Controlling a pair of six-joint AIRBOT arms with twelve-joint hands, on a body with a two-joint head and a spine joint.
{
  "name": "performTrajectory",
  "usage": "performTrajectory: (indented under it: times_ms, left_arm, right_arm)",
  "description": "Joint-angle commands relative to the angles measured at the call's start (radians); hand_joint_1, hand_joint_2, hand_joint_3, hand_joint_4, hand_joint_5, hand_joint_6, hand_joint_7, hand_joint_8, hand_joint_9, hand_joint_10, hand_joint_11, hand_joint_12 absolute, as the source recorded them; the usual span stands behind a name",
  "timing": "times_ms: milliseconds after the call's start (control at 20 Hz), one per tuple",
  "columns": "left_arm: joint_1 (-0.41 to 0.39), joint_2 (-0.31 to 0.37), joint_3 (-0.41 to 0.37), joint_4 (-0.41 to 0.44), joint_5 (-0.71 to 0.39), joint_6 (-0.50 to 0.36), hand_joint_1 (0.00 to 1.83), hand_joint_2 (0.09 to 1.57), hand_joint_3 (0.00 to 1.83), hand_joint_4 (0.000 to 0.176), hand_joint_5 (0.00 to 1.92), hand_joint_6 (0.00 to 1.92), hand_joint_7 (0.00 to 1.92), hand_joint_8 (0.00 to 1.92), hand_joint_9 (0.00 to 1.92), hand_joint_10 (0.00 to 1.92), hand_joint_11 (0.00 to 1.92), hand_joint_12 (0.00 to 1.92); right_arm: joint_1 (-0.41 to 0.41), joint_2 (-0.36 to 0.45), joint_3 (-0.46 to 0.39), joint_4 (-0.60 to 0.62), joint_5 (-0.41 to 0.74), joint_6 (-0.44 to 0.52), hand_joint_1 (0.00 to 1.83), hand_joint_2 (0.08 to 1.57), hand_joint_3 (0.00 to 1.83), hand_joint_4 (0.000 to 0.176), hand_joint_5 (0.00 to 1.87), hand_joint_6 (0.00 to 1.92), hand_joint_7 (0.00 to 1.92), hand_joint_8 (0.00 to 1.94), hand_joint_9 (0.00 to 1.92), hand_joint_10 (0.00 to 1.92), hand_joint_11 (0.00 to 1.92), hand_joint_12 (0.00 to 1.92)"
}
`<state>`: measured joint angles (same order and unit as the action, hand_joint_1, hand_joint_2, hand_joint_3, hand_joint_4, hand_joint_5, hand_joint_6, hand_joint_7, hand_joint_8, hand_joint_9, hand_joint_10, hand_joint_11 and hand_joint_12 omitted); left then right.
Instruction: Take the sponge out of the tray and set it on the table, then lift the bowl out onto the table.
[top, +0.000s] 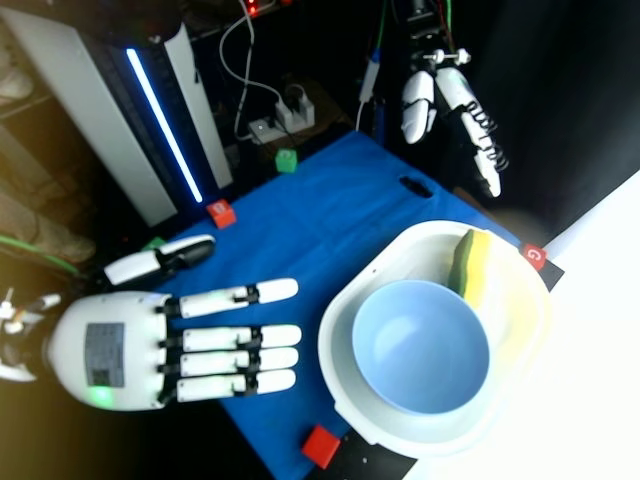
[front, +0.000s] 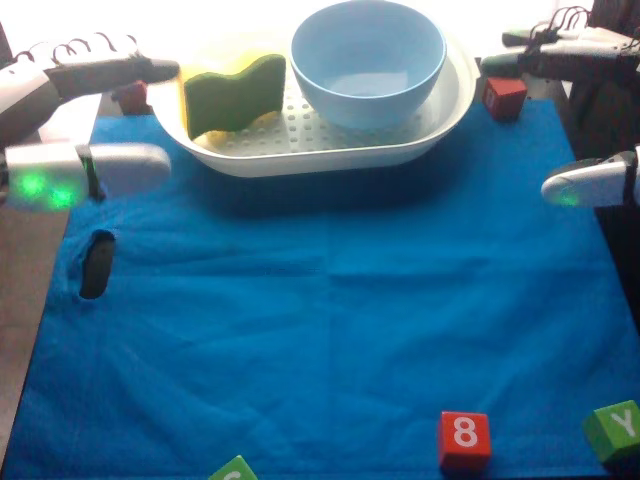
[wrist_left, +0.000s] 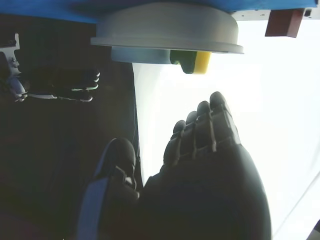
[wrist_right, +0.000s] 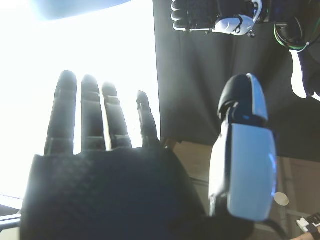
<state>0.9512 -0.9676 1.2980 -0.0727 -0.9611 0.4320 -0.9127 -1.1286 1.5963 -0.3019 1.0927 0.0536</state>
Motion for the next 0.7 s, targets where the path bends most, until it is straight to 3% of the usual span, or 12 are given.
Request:
performTrajectory:
  times_ms: [0,100,200,250,350,400,450,500,550,600,650]
  left_arm:
    - [-0.021,-0.003,0.011,-0.034,-0.100,-0.007,0.75,1.00,0.00,0.115,0.46,0.00,0.23,0.00,0.13,0.01,0.00,0.29]
    - [-0.041,-0.010,0.027,-0.030,-0.080,-0.007,0.78,1.01,0.01,0.116,0.46,0.00,0.24,0.01,0.14,0.01,0.00,0.30]
    - [-0.075,-0.021,0.046,-0.016,-0.048,0.005,0.82,1.03,0.01,0.094,0.47,0.00,0.24,0.00,0.10,0.00,0.00,0.06]
    - [-0.112,-0.032,0.064,-0.001,-0.014,0.023,0.78,1.03,0.00,0.101,0.47,0.00,0.24,0.00,0.11,0.00,0.01,0.04]
    - [-0.198,-0.058,0.101,0.045,0.066,0.048,0.77,1.03,0.00,0.087,0.48,0.01,0.26,0.01,0.13,0.01,0.03,0.05]
    - [-0.246,-0.075,0.126,0.079,0.113,0.049,0.76,1.01,0.00,0.093,0.50,0.00,0.29,0.00,0.16,0.01,0.06,0.07]
    - [-0.296,-0.098,0.153,0.117,0.163,0.049,0.71,1.00,0.00,0.127,0.52,0.00,0.33,0.00,0.22,0.01,0.12,0.12]
    - [-0.354,-0.124,0.184,0.162,0.219,0.049,0.69,1.00,0.00,0.143,0.53,0.00,0.35,0.01,0.25,0.01,0.15,0.14]
    - [-0.399,-0.146,0.210,0.191,0.269,0.049,0.73,1.01,0.00,0.128,0.55,0.01,0.38,0.01,0.29,0.00,0.13,0.27]
    - [-0.418,-0.163,0.230,0.200,0.297,0.049,0.74,1.02,0.00,0.127,0.57,0.00,0.41,0.00,0.32,0.00,0.08,0.41]
    - [-0.438,-0.187,0.264,0.208,0.340,0.050,0.75,1.03,0.00,0.114,0.58,0.00,0.44,0.00,0.33,0.00,0.04,0.52]
  right_arm:
    - [0.016,-0.004,0.005,0.053,0.098,0.009,0.75,1.04,0.01,0.158,0.36,0.00,0.11,0.00,0.07,0.01,0.00,0.32]
    - [0.016,-0.004,0.005,0.050,0.095,0.009,0.76,1.05,0.00,0.173,0.35,0.00,0.12,0.00,0.09,0.00,0.00,0.38]
    - [0.016,-0.004,0.005,0.049,0.093,0.009,0.78,1.05,0.00,0.176,0.36,0.00,0.12,0.00,0.10,0.00,0.00,0.42]
    - [0.016,-0.004,0.005,0.048,0.092,0.009,0.77,1.05,0.00,0.176,0.37,0.00,0.12,0.00,0.11,0.00,0.00,0.45]
    - [0.016,-0.004,0.005,0.045,0.089,0.009,0.76,1.05,0.00,0.170,0.38,0.00,0.12,0.00,0.10,0.00,0.00,0.42]
    - [0.016,-0.004,0.005,0.044,0.088,0.009,0.72,1.05,0.00,0.172,0.38,0.00,0.12,0.00,0.10,0.00,0.00,0.41]
    - [0.016,-0.005,0.005,0.042,0.086,0.009,0.68,1.06,0.00,0.175,0.38,0.00,0.13,0.00,0.10,0.00,0.00,0.44]
    - [0.016,-0.006,0.006,0.041,0.084,0.009,0.67,1.05,0.00,0.176,0.38,0.00,0.13,0.00,0.09,0.00,0.00,0.44]
    - [0.016,-0.007,0.006,0.039,0.084,0.009,0.67,1.06,0.00,0.176,0.38,0.00,0.13,0.00,0.09,0.00,0.00,0.44]
    - [0.016,-0.008,0.007,0.038,0.083,0.009,0.56,1.08,0.01,0.155,0.36,0.00,0.16,0.00,0.11,0.00,0.00,0.35]
    - [0.016,-0.012,0.011,0.035,0.082,0.009,0.49,1.09,0.01,0.151,0.35,0.00,0.17,0.01,0.12,0.01,0.00,0.33]
